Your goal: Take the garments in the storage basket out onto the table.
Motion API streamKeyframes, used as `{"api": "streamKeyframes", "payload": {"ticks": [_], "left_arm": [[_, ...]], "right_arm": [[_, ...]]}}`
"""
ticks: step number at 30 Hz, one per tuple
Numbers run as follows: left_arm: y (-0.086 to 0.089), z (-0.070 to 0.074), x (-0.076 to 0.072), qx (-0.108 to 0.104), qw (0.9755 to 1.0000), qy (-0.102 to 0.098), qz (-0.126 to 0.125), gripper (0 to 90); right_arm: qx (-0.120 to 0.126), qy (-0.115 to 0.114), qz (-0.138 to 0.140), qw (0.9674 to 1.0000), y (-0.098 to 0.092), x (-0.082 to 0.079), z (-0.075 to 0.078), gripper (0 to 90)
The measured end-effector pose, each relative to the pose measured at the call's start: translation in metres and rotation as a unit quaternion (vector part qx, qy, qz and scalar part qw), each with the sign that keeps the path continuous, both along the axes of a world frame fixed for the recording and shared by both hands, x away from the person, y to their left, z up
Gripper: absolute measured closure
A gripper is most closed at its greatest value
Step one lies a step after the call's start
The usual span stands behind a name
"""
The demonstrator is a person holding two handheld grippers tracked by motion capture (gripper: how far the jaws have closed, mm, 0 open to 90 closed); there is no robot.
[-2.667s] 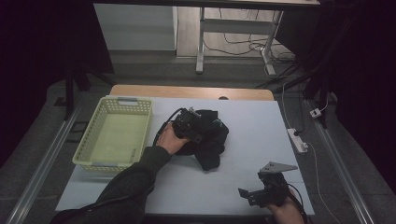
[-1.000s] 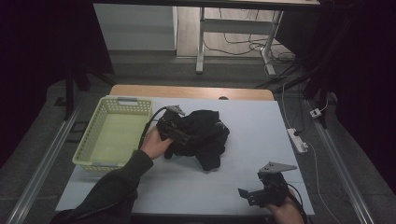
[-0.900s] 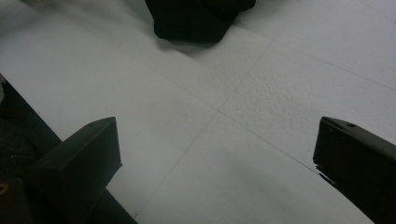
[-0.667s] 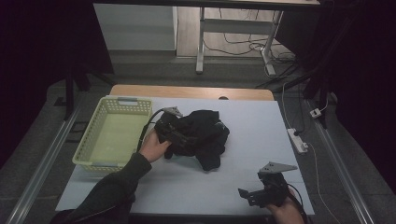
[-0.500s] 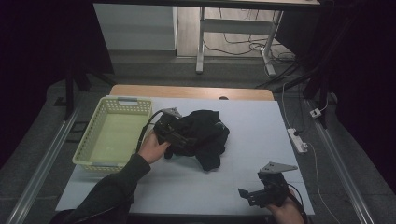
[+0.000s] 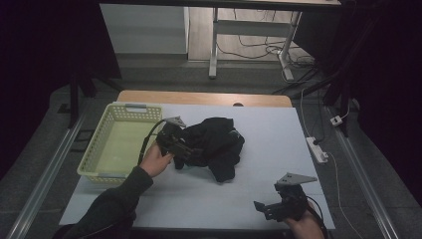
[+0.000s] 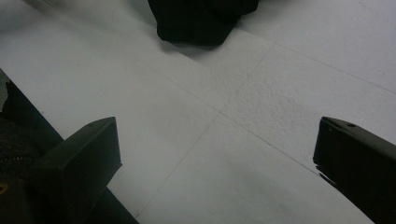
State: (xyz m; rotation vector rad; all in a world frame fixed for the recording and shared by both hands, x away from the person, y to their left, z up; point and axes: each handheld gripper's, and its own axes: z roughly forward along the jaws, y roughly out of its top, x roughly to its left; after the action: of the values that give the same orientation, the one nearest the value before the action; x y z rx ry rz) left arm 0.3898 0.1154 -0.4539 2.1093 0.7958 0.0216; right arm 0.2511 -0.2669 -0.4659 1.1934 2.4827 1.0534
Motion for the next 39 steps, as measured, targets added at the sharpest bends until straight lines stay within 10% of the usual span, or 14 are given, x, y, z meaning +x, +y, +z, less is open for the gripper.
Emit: {"api": "streamKeyframes", "payload": {"ticks": [39], "left_arm": [[0.030,0.015,-0.036,-0.038,0.9991,-0.016,0.007,0.0]], "right_arm": [[0.001,-0.001,0.000,1.0000,0.001,0.000,0.000,0.3]]}}
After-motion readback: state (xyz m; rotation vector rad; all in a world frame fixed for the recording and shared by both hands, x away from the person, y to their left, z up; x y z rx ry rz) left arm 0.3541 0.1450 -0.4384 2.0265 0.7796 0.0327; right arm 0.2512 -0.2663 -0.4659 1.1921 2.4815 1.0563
